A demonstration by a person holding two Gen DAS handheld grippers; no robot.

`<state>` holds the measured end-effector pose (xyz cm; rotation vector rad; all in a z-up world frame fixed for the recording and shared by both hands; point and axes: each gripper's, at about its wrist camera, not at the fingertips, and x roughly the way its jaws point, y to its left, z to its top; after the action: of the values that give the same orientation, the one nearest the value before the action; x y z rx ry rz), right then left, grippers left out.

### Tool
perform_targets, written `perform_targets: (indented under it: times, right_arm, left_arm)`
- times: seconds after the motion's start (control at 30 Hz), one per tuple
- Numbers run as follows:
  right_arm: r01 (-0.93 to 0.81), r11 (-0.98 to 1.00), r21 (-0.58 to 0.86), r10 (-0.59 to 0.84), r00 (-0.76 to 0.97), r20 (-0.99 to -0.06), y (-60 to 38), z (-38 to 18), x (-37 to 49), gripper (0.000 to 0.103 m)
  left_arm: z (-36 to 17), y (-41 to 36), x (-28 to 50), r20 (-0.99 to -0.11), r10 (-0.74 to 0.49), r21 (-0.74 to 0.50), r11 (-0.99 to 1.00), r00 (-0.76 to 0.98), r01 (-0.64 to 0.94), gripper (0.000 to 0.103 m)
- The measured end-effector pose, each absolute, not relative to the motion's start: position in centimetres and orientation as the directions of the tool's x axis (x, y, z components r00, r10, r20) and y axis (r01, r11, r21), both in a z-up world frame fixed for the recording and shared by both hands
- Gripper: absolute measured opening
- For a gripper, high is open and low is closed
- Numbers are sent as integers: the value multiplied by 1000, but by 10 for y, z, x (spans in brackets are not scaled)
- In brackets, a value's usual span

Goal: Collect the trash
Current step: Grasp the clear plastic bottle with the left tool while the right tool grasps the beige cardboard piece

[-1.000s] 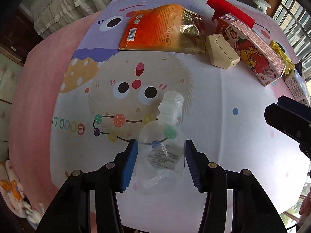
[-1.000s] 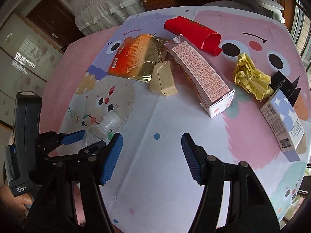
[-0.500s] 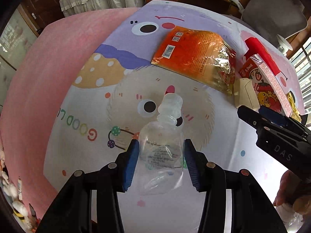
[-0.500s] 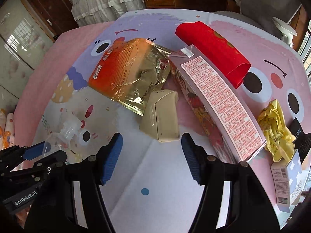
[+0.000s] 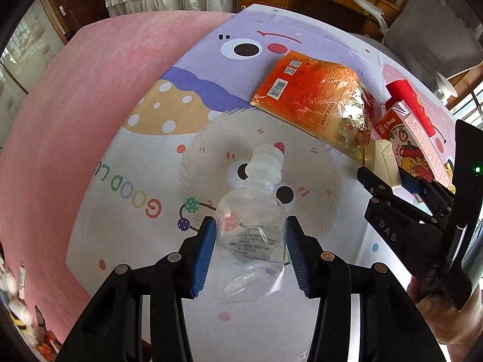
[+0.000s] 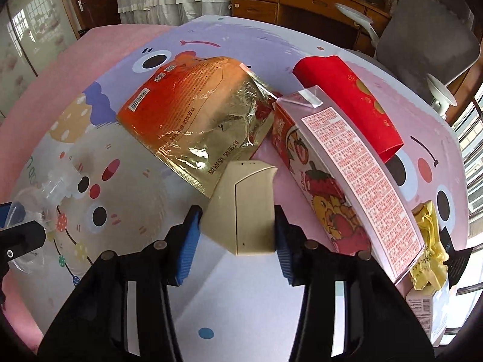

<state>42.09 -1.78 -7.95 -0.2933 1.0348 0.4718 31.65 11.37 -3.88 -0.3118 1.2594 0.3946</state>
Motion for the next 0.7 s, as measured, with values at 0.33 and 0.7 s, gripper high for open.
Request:
perform_targets:
  times: [0.33,0.7]
  right_arm:
    - [-498,858,126,374,437,-818,-63,-38,368,42]
    - [-403,899,170,363,471,-804,-94,1,261,43]
  left_arm:
    - [-19,100,292,-950,74,-54,918,304,-394,47]
    - [14,78,233,-935,-17,-94,975,354,-202,47]
